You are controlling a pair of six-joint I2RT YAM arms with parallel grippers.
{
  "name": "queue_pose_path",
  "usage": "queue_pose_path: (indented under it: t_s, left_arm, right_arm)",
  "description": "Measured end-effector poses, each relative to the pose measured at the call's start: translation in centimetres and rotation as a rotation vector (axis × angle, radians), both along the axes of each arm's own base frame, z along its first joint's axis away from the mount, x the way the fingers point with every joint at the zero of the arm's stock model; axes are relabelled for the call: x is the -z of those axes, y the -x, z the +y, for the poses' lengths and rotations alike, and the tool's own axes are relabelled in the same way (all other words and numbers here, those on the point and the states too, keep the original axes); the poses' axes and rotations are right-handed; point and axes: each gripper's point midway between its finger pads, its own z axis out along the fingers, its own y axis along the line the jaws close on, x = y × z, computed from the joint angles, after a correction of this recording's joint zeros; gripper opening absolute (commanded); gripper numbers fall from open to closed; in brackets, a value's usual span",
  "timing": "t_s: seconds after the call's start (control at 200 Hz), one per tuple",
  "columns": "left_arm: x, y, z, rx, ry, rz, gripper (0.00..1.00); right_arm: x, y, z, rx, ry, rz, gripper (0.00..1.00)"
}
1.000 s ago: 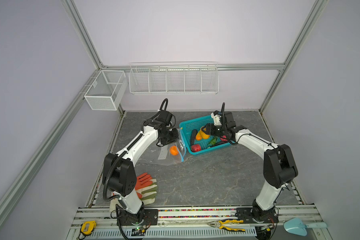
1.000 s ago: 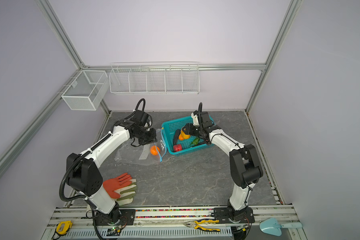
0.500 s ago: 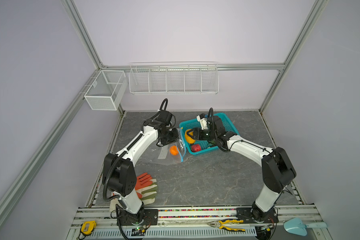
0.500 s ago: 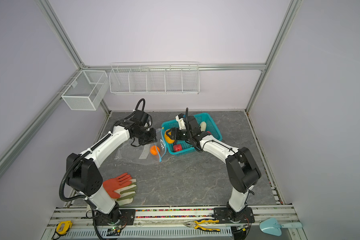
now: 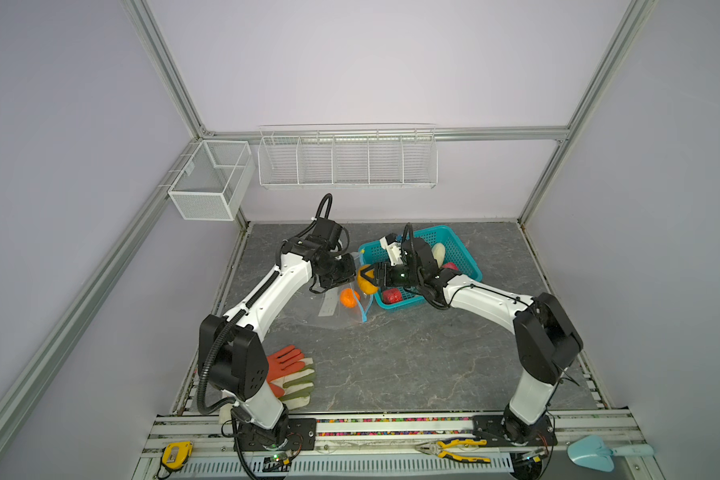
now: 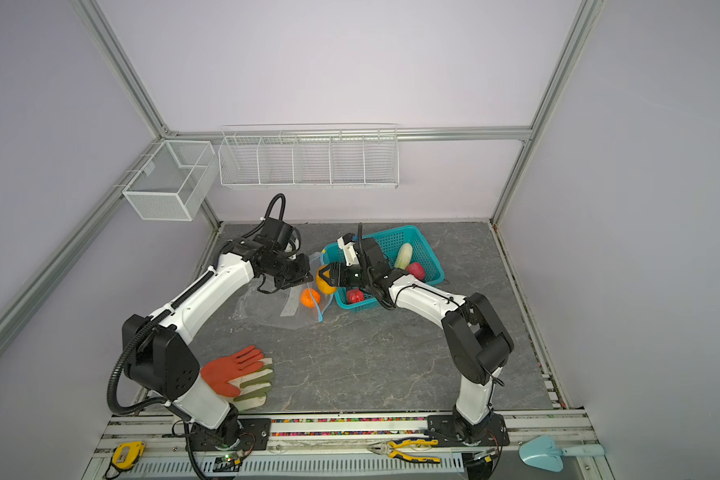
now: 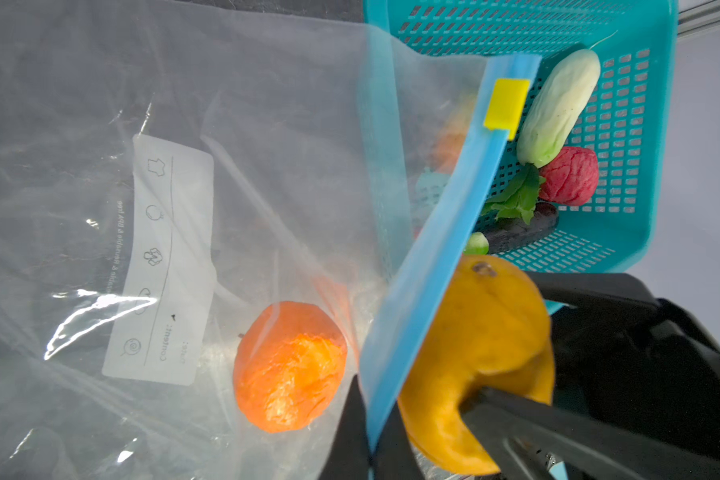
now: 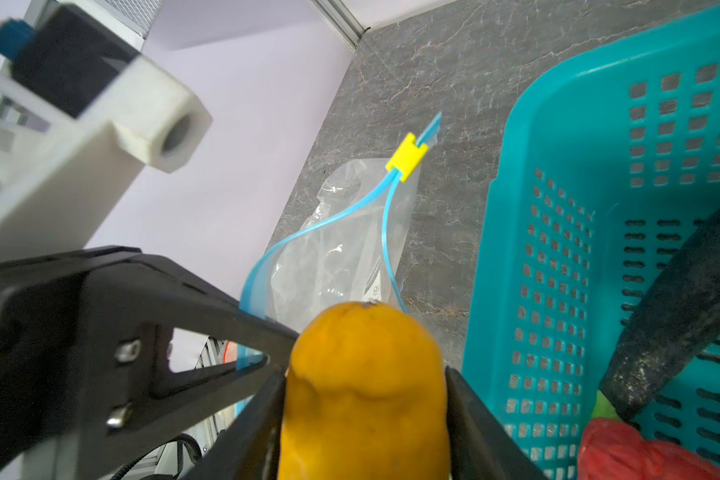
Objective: Place the food in the zip-top bag and seal the zipper
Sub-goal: 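Lower the held mango into the bag mouth beside the left gripper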
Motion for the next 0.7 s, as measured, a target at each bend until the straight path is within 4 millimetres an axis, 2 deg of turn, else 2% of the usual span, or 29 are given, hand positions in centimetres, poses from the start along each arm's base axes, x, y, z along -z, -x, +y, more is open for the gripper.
queue_pose_path:
  t_s: [0.23, 0.415, 0.7]
  left_arm:
    - [-1.2, 0.2, 0.1, -0.012, 0.019, -0.022, 0.0]
    - [-2.1, 0.5, 0.0, -0.013, 0.039, -0.035, 0.0]
    - [-1.9, 0.8, -0.1, -0.009, 0.05, -0.028, 0.0]
  right_arm:
    - [1.4, 0.2, 0.8, -0.015, 0.015, 0.018, 0.6]
    - [1.6, 0.3, 1.7, -0.029, 0.023, 0.025, 0.61]
    - [2.0, 0.4, 2.4, -0.045, 0.039, 0.031, 0.68]
